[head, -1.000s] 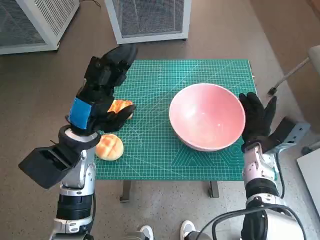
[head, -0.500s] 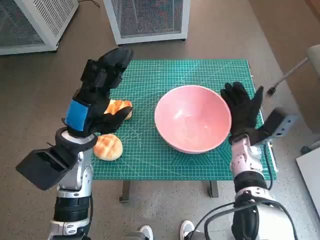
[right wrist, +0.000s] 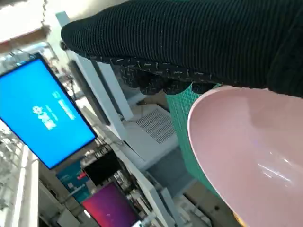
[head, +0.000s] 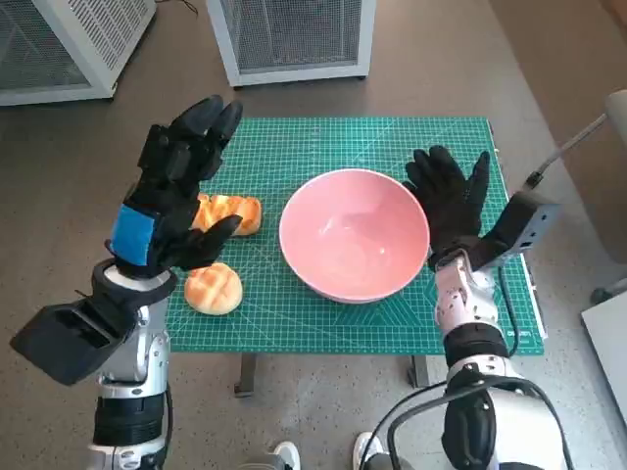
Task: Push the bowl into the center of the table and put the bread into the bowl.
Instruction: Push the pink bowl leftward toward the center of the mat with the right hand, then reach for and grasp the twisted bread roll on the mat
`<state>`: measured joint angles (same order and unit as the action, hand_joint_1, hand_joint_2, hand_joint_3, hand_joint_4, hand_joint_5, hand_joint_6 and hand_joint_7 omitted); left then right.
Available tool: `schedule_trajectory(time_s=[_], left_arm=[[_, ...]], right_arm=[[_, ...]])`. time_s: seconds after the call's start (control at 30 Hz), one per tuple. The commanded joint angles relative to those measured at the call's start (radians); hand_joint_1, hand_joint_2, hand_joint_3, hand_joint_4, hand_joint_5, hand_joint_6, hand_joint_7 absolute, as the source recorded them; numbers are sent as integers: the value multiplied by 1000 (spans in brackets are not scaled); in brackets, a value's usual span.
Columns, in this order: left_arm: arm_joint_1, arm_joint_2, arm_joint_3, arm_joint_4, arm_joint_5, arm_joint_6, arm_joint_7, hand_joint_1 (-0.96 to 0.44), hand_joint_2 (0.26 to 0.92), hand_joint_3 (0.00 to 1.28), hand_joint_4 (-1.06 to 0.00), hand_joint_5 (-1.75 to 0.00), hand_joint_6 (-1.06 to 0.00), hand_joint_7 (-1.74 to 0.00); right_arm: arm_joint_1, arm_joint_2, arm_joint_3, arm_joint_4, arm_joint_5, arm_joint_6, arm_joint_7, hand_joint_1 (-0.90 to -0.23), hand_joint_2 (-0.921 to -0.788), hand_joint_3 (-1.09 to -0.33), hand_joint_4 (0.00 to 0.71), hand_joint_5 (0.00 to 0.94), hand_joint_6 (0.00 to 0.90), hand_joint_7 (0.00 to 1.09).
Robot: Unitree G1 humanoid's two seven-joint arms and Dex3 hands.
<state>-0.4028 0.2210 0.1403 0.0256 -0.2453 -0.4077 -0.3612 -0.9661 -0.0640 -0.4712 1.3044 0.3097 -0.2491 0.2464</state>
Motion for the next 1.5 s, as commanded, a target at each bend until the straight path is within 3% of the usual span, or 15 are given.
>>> schedule_trajectory(time_s=[0.03, 0.27, 0.47, 0.67, 0.73, 0.93, 1.0, 1.07, 1.13, 1.33, 1.5], left_arm=[[17, 5, 11, -24, -8, 10, 10, -605, 921, 339, -266, -16, -66, -480], [30, 6, 16, -37, -5, 13, 16, -614, 921, 326, -275, -10, -96, -432], [39, 9, 19, -45, 2, 14, 21, -616, 921, 323, -273, -7, -100, -422], [35, 21, 27, -35, 16, 11, 27, -619, 921, 323, -269, -4, -103, -416], [31, 28, 30, -28, 25, 7, 30, -620, 921, 324, -266, -3, -104, -413], [4, 81, 34, 12, 86, 0, 29, -620, 921, 316, -244, 0, -97, -402], [-7, 120, 29, 20, 125, 17, 21, -620, 921, 295, -220, 0, -83, -393], [-21, 198, 15, 8, 191, 70, -6, -617, 921, 253, -176, 0, -54, -366], [-32, 267, 1, -16, 240, 136, -40, -587, 921, 148, -75, 0, -22, -260], [-62, 374, -44, -105, 352, 348, -88, -523, 862, 37, -7, 1, -2, -154], [-131, 417, -135, -147, 507, 576, -109, -492, 813, 8, 0, 1, -9, -143]], right_arm=[[-3, 17, 8, 19, -15, 27, -28, -342, -921, -533, 341, 10, 228, 383], [-9, 6, 29, 15, -32, 23, -37, -343, -921, -533, 355, 14, 237, 380], [-15, -17, 46, -6, -51, -30, -17, -326, -921, -558, 358, 11, 237, 377], [-17, -29, 51, -52, -39, -125, 58, -323, -919, -581, 347, 3, 233, 385], [-11, -32, 52, -79, -30, -164, 104, -342, -912, -592, 345, 2, 201, 442], [31, -28, 43, -218, 46, -236, 291, -404, -919, -541, 360, 6, 165, 526], [61, -22, 51, -295, 72, -251, 350, -416, -920, -527, 364, 8, 166, 536], [116, -9, 72, -420, 105, -269, 423, -427, -921, -513, 371, 10, 172, 543], [167, 0, 92, -532, 135, -271, 477, -438, -921, -499, 383, 15, 180, 549], [257, 0, 132, -729, 205, -231, 545, -425, -921, -510, 402, 21, 181, 548], [332, -1, 169, -887, 251, -179, 559, -421, -921, -499, 414, 24, 189, 545]])
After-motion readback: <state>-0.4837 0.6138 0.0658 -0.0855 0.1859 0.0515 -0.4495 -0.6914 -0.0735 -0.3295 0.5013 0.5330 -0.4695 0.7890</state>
